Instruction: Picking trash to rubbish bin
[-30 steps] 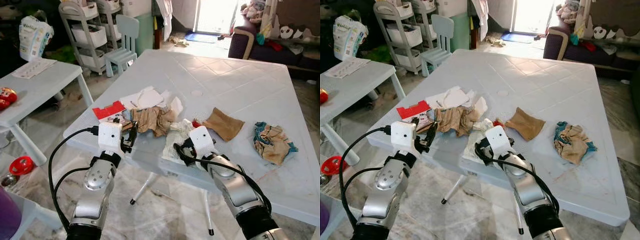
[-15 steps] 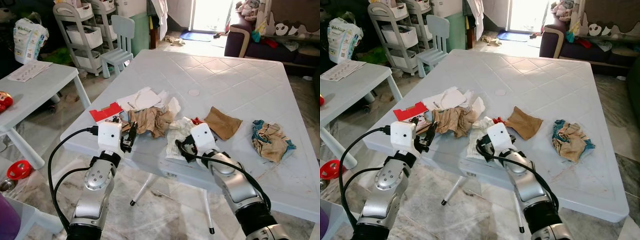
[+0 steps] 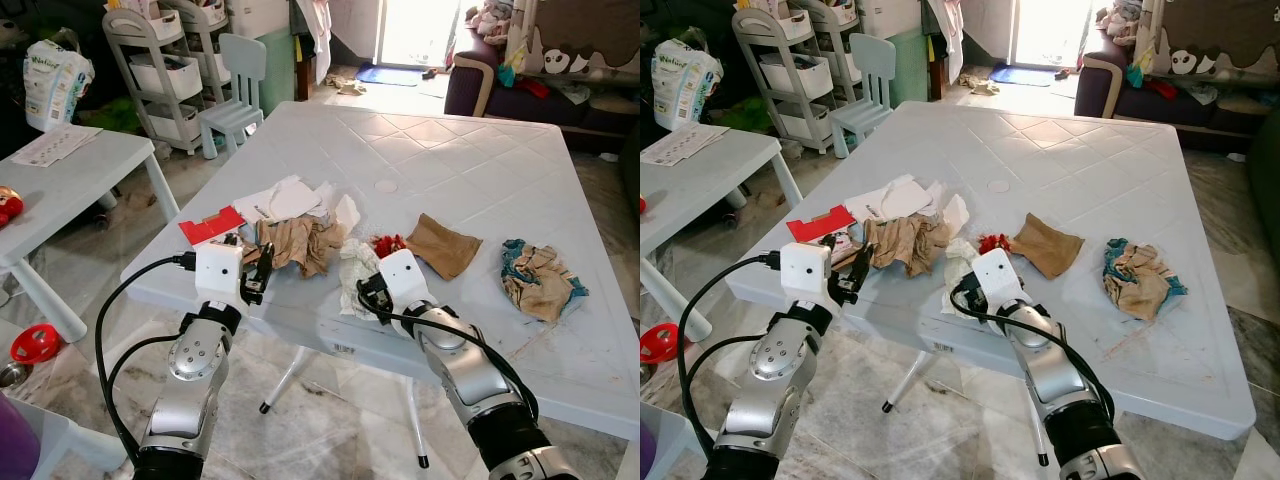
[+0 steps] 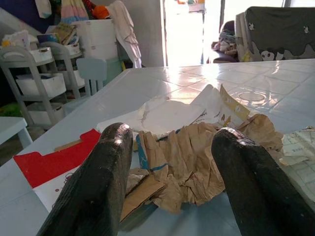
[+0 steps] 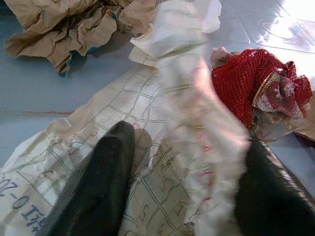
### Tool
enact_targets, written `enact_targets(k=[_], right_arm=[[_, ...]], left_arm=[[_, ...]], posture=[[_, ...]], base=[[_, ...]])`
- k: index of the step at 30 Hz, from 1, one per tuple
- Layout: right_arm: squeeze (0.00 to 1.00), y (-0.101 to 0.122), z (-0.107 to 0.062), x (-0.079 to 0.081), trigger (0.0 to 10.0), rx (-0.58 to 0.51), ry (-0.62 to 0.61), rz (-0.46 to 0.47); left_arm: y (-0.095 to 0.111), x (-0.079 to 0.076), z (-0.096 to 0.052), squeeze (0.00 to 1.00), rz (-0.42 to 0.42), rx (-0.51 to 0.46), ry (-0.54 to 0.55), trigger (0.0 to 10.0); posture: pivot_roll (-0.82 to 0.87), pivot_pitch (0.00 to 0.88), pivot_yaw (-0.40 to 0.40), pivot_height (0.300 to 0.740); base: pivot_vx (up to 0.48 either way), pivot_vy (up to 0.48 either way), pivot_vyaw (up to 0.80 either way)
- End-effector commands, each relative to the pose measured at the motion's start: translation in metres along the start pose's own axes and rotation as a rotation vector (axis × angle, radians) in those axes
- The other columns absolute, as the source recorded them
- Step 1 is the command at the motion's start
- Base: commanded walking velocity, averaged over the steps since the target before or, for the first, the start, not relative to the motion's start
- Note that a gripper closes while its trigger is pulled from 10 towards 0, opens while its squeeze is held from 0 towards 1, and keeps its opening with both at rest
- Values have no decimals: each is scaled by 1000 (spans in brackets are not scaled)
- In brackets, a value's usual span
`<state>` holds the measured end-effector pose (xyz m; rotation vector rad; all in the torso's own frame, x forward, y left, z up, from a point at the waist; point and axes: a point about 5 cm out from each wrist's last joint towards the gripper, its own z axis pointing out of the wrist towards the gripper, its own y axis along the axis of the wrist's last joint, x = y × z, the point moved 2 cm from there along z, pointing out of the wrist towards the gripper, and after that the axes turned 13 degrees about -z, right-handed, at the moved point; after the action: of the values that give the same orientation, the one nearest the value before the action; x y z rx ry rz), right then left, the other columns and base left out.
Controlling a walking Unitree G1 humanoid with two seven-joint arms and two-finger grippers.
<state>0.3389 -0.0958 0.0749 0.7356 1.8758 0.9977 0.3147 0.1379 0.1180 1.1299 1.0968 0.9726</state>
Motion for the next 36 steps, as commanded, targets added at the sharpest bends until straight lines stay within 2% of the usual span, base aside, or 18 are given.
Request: enact_targets(k=[1, 6, 10, 19, 21, 30, 33, 35, 36], right_arm=[[0, -3, 2, 2, 0, 21, 13, 1], [0, -3, 1, 4, 0, 20, 26, 7], [0, -5, 0, 8, 0, 22, 42, 16], [0, -6, -1, 10, 0, 23, 47, 24], [0, -6, -1, 10, 0, 22, 48, 25], [0, -4, 0, 12, 0, 17, 53, 32], [0, -5, 0, 13, 0, 17, 50, 36], [0, -6, 0, 13, 0, 18, 49, 38], [0, -6, 0, 13, 0, 19, 49, 40]], left_arm=[[3, 0, 3, 0, 12, -11, 0, 10000], [1, -2, 3, 0, 4, 7, -13, 10000], [-5, -10, 4, 0, -11, 44, -70, 10000], [-3, -18, 9, 0, -10, 44, -112, 10000], [1, -17, 11, 0, 15, 26, -98, 10000], [6, 6, 11, 0, 75, 19, 17, 10000], [7, 22, 3, 0, 120, 12, 102, 10000], [3, 29, -2, 0, 115, 33, 138, 10000], [-5, 34, -9, 0, 64, 72, 161, 10000]], posture=[[-118, 0, -8, 740], [-116, 0, -10, 740], [-115, 0, -10, 740], [-117, 0, -5, 740], [-117, 0, -5, 740], [-112, 0, 3, 740], [-107, 0, 7, 740], [-104, 0, 10, 740], [-101, 0, 10, 740]], base=[[0, 0, 0], [0, 0, 0], [0, 0, 0], [0, 0, 0], [0, 0, 0], [0, 0, 0], [0, 0, 0], [0, 0, 0], [0, 0, 0]])
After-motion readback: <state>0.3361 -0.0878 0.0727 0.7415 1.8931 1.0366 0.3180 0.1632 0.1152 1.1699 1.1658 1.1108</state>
